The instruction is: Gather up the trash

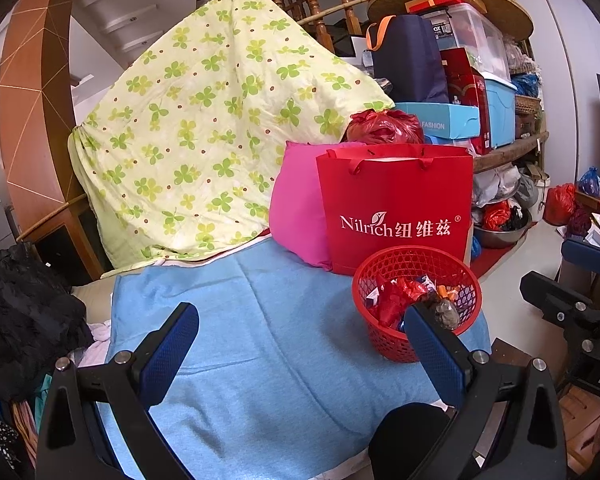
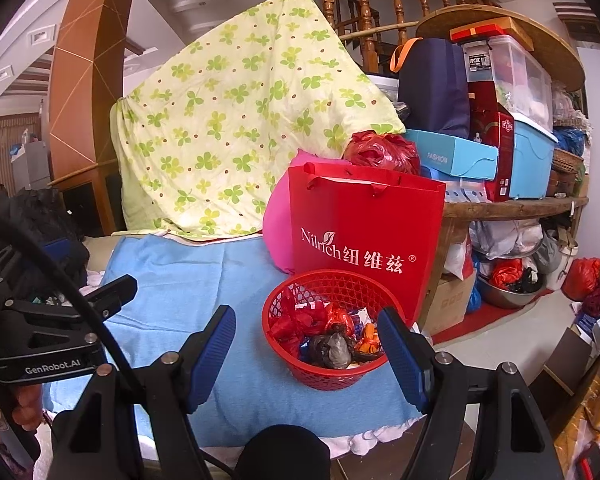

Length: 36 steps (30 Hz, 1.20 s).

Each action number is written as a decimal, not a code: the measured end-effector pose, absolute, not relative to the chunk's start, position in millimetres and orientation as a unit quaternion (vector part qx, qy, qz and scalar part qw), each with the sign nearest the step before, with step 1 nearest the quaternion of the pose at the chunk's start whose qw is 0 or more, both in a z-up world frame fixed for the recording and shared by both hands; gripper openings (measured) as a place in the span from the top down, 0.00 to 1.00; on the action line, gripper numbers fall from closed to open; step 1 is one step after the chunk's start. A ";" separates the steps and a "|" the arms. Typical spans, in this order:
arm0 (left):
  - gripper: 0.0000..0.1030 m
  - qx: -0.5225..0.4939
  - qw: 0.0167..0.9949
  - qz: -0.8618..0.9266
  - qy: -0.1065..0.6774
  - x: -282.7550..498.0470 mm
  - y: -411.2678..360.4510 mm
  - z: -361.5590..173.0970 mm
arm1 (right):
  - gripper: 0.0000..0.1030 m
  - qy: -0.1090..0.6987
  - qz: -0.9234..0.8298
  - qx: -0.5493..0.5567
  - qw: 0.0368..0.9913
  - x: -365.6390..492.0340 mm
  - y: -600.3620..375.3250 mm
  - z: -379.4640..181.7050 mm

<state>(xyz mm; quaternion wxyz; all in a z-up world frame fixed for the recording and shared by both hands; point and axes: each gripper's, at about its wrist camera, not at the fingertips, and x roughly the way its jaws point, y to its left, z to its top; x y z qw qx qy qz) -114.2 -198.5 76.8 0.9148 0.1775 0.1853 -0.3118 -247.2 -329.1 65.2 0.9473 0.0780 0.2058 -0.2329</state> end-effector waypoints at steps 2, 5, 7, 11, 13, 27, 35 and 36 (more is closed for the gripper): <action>0.01 0.177 0.915 -0.312 0.185 -113.9 -198.7 77.4 | 0.26 0.207 -0.232 0.075 0.947 -245.8 -326.2 64.1; 0.01 0.176 0.916 -0.311 0.184 -113.6 -198.6 77.1 | 0.26 0.209 -0.229 0.074 0.948 -243.0 -322.1 63.2; 0.01 0.176 0.916 -0.309 0.184 -113.1 -197.0 76.2 | 0.26 0.210 -0.229 0.072 0.948 -241.9 -320.3 62.6; 0.01 0.174 0.916 -0.309 0.185 -111.6 -193.1 77.3 | 0.26 0.214 -0.226 0.076 0.947 -240.0 -322.4 62.9; 0.01 0.175 0.916 -0.310 0.186 -111.4 -192.3 76.7 | 0.26 0.213 -0.225 0.078 0.948 -239.9 -322.3 63.4; 0.01 0.194 0.907 -0.318 0.195 -112.0 -195.9 69.8 | 0.26 0.222 -0.221 0.088 0.946 -235.8 -329.5 62.9; 0.01 0.203 0.904 -0.320 0.198 -112.5 -198.6 67.1 | 0.26 0.229 -0.217 0.088 0.945 -230.5 -328.7 60.3; 0.01 0.202 0.904 -0.320 0.199 -112.4 -198.6 66.6 | 0.26 0.229 -0.216 0.087 0.945 -229.5 -328.6 60.0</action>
